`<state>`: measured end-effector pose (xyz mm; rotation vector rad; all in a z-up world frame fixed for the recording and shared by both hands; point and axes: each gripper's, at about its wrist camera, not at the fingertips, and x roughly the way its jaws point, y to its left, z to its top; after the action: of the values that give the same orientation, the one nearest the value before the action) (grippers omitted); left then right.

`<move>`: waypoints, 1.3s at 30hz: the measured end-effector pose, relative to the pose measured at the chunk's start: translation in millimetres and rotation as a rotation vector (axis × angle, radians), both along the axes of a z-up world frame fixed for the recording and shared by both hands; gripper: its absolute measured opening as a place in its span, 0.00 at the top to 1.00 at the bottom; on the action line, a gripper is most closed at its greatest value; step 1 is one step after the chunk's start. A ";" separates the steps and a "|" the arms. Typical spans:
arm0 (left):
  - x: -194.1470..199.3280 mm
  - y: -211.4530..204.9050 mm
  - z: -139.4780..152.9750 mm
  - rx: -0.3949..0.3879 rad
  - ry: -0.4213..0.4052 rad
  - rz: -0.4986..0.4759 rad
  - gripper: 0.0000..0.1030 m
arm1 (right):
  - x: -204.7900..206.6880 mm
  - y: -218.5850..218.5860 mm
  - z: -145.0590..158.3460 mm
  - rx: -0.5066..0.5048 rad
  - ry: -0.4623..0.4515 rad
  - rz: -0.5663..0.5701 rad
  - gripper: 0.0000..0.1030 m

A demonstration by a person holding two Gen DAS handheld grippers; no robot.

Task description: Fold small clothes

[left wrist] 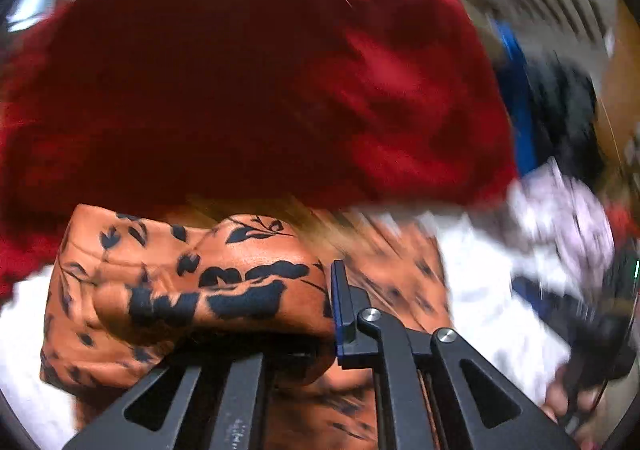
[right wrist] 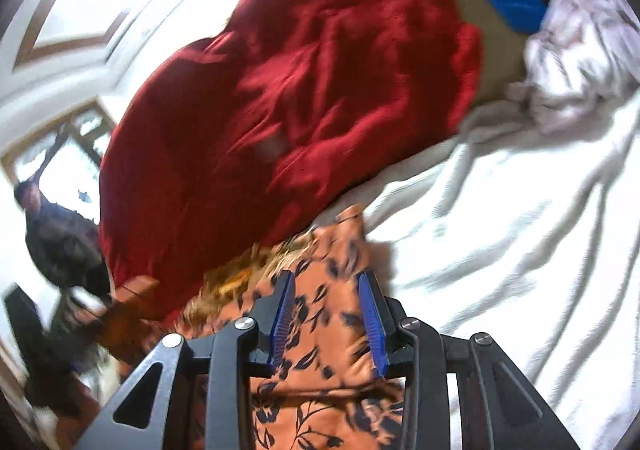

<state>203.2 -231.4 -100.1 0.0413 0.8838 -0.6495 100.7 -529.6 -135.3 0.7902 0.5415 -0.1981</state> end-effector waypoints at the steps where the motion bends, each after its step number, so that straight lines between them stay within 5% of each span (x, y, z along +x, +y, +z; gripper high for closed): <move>1: -3.6 -15.7 -6.0 0.014 0.070 -0.061 0.92 | -1.7 -7.3 1.7 0.020 -0.002 -0.015 0.65; 3: -19.1 -27.0 -6.9 0.047 0.157 -0.119 0.88 | -2.8 -13.5 3.0 0.058 -0.023 -0.008 0.65; 5: -22.2 -14.1 -1.7 0.085 0.163 -0.148 0.72 | 2.3 -6.9 5.4 0.057 -0.021 0.023 0.64; 9: -25.4 46.3 40.6 0.044 -0.023 -0.067 0.44 | 14.2 20.3 9.8 0.008 -0.005 0.067 0.43; 11: -16.7 78.3 58.2 -0.002 -0.130 0.023 0.26 | 24.7 40.6 7.5 -0.002 0.010 0.132 0.43; 14: -11.6 118.8 62.0 -0.019 -0.172 0.113 0.25 | 39.4 68.7 11.2 -0.034 0.019 0.179 0.43; 17: -0.3 148.4 37.9 0.067 -0.176 0.242 0.25 | 53.3 100.1 19.4 -0.111 0.038 0.276 0.43; 19: 17.6 165.6 5.3 0.175 -0.137 0.341 0.25 | 61.8 123.3 20.7 -0.161 0.065 0.347 0.41; 22: 43.6 195.1 -34.4 0.193 0.000 0.436 0.25 | 77.8 163.3 13.9 -0.247 0.139 0.434 0.40; 25: 55.5 214.5 -48.5 0.168 0.040 0.485 0.25 | 94.8 198.8 -3.0 -0.315 0.226 0.509 0.40; 30: 61.2 211.1 -76.9 0.277 0.055 0.471 0.25 | 102.2 219.7 -37.8 -0.434 0.369 0.519 0.40; 32: 62.3 210.1 -85.1 0.297 0.079 0.459 0.25 | 99.9 211.2 -52.9 -0.405 0.419 0.516 0.45; 35: 59.9 209.0 -87.8 0.306 0.085 0.447 0.25 | 94.8 196.9 -51.0 -0.374 0.407 0.493 0.74; 39: 58.2 211.9 -87.6 0.294 0.097 0.451 0.25 | 86.8 149.1 -36.9 -0.257 0.363 0.338 0.81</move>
<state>261.4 -19.5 -187.7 0.0717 1.0352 -0.0991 187.5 -380.5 -172.2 0.4035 0.9621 -0.0947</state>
